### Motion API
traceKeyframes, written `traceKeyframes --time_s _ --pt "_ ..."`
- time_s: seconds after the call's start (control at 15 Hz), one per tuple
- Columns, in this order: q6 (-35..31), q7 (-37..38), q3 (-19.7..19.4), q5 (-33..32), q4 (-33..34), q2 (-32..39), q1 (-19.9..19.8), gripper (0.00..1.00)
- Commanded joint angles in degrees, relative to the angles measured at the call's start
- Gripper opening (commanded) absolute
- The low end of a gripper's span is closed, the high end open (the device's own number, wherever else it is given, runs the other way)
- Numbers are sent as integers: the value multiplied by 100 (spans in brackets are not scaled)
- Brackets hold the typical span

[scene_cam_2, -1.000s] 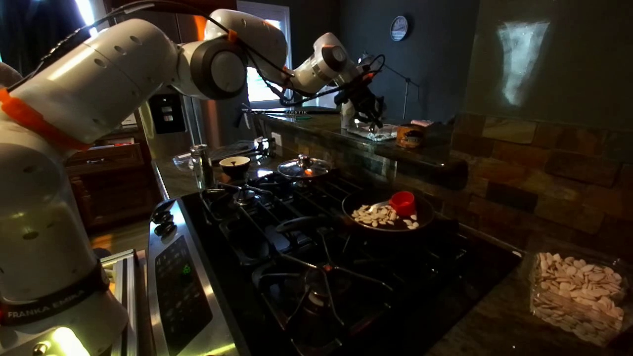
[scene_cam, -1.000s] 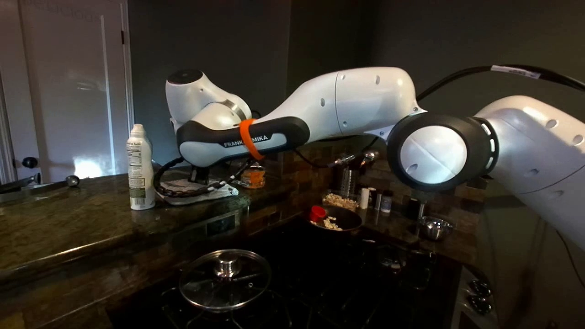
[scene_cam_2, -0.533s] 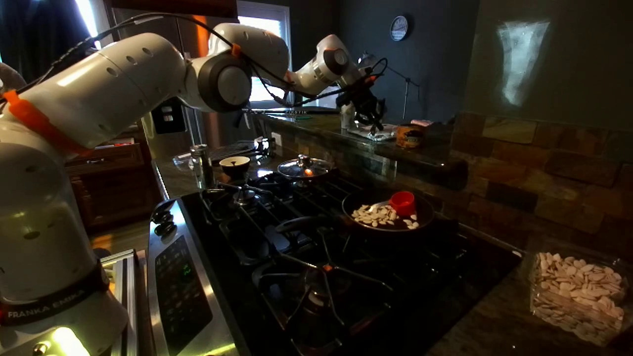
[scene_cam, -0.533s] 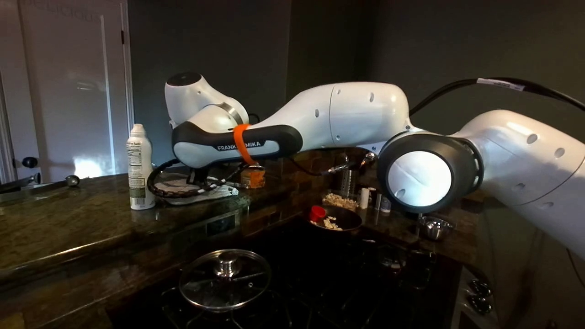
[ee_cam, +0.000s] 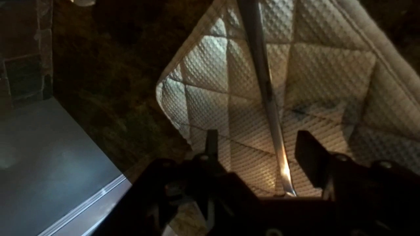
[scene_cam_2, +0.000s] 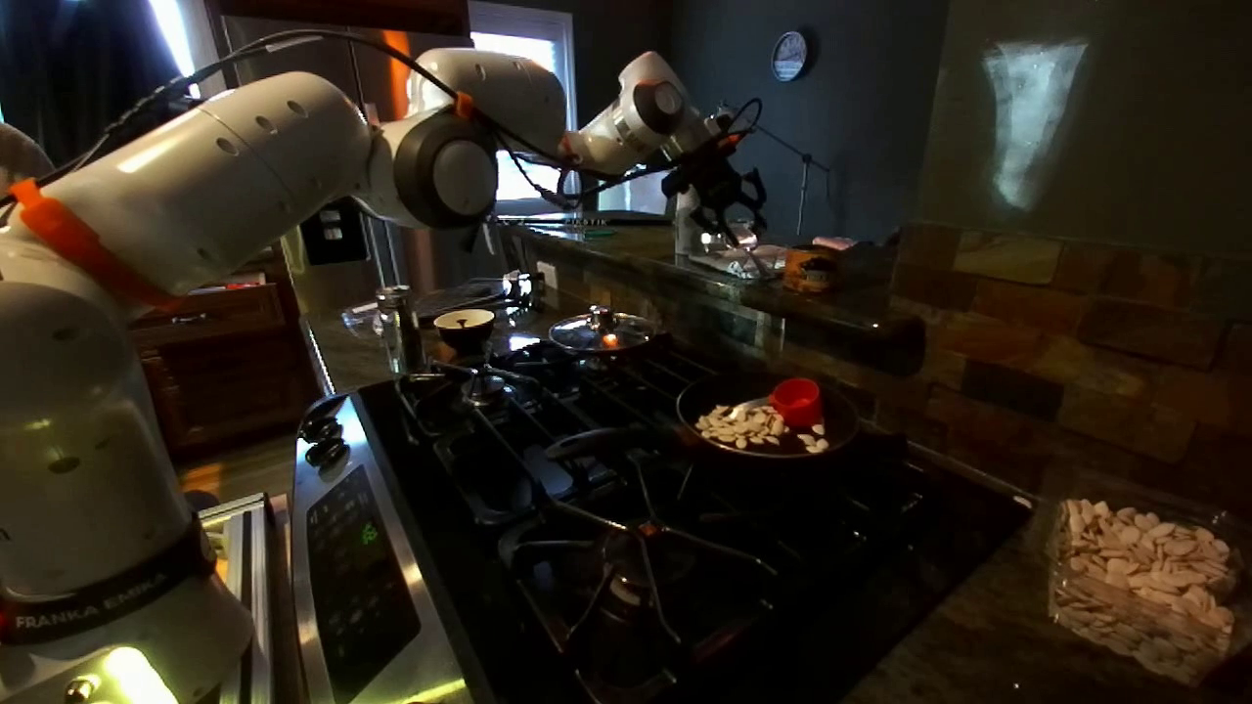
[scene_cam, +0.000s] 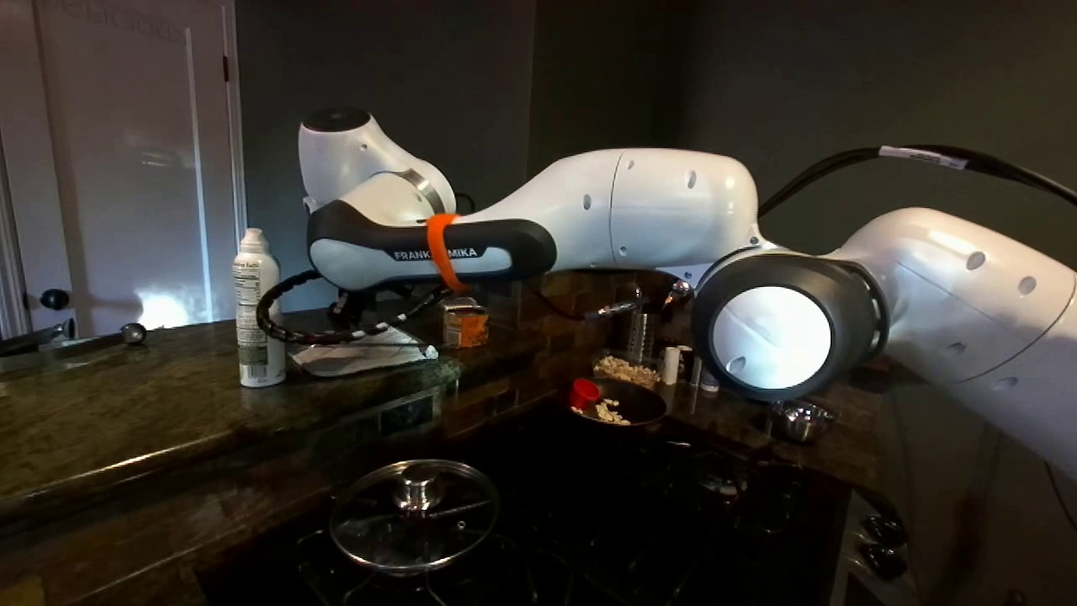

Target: Use the spoon to put some of the white objects onto the pan

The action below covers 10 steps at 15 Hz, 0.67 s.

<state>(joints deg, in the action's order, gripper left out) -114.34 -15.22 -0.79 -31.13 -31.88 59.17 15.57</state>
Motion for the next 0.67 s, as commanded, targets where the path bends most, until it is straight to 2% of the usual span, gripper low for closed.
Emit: traceKeyframes --time_s 0.0,0.07,0.33,0.47,0.53,0.6 --pt "-138 -77 -62 -128 166 -95 77 95" --pt "-391 -253 -56 -212 162 -143 77 100" --pt "-1829 -500 -54 -515 90 -304 -17 100" --pt "-2665 -293 -158 -735 69 -295 -117 100" --pt "-2154 -364 -79 -561 183 -257 -45 100" --pt "-2411 -363 -105 -613 182 -260 -84 100"
